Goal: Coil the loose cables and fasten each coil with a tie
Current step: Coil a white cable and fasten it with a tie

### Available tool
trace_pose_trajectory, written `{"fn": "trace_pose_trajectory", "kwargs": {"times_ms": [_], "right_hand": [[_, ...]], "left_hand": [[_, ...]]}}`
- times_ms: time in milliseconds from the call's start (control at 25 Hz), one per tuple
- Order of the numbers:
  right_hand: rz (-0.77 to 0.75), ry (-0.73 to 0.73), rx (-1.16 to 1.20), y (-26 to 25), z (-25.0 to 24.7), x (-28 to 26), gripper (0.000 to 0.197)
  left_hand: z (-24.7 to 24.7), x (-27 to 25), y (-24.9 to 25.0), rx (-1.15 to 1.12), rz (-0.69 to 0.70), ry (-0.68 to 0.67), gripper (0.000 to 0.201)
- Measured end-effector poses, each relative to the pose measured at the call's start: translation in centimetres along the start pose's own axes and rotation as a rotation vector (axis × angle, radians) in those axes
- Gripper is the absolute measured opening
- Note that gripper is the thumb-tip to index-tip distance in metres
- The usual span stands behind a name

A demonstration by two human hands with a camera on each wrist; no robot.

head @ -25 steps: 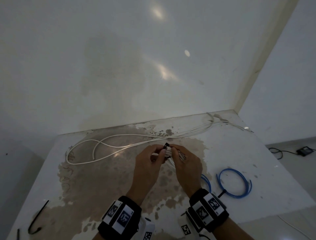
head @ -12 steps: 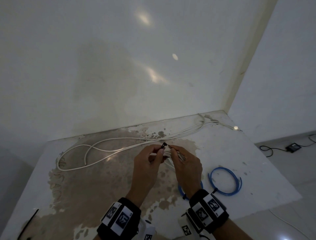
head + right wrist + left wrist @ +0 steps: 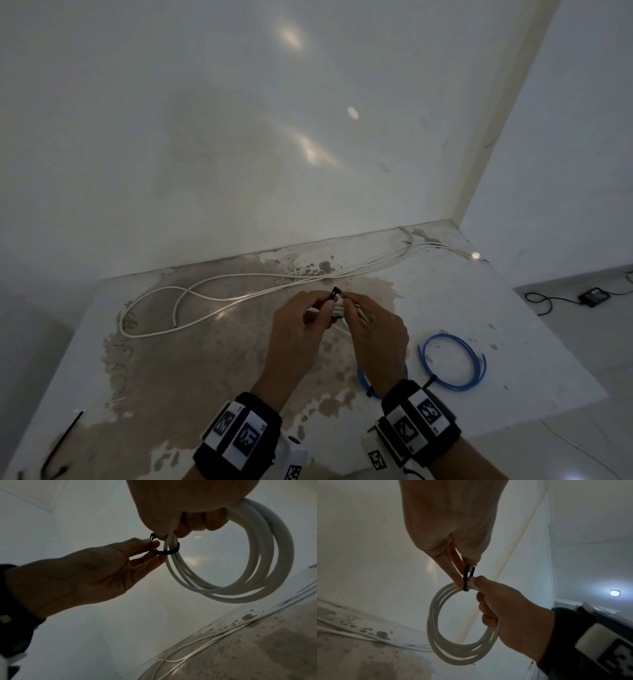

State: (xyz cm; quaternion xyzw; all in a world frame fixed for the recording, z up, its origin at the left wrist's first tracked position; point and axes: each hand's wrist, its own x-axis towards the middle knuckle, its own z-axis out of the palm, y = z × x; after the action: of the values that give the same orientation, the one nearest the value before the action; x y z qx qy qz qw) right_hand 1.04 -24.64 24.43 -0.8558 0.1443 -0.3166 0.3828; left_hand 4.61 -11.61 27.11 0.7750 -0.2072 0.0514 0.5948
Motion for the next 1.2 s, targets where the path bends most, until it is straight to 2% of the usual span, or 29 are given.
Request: {"fn": "trace_pose_trajectory", "kwargs": {"times_ms": [120,240,360,640,840,920,1080,1200], "right_hand": [[0.012,-0.004,0.011,0.0,0.0,-0.1,0.022],[0.023,-0.017,0.016,0.1,-0.1,-0.5,0.026],[0.016,-0.004,0.033,0.3,0.0,-0.8,0.027],[-0.080,0.046,-0.021,0.0,-0.2,-0.6,0.041],[-0.070,0.051,-0.038,-0.2,-0.1,-1.1,0.041],[-0.084,0.046,-0.052,-0.3,0.0,-1.3,0.040],[-0.170,0.069,-0.076,-0.1,0.1,-1.8,0.035],[-0.233,0.072,-0.128,0.0,-0.1,-1.6,0.034]], "left_hand": [[-0.3,0.0,0.1,0.077,0.035,0.001,0.013],[-0.9,0.5,0.1,0.201,0.058,-0.025,0.023],[-1.1,0.5,0.3,0.265,0.080,-0.048,0.020],[-0.9,0.1,0.4,0.178,0.051,-0.009,0.027],[-1.4,0.3,1.0,0.324,0.120,-0.041,0.018],[-1.6,0.1,1.1,0.330,0.112,-0.051,0.021],[-1.8,0.2,1.5,0.311,0.093,-0.081,0.020],[-1.7,0.0,1.5,0.298,0.078,-0.049,0.018]]}}
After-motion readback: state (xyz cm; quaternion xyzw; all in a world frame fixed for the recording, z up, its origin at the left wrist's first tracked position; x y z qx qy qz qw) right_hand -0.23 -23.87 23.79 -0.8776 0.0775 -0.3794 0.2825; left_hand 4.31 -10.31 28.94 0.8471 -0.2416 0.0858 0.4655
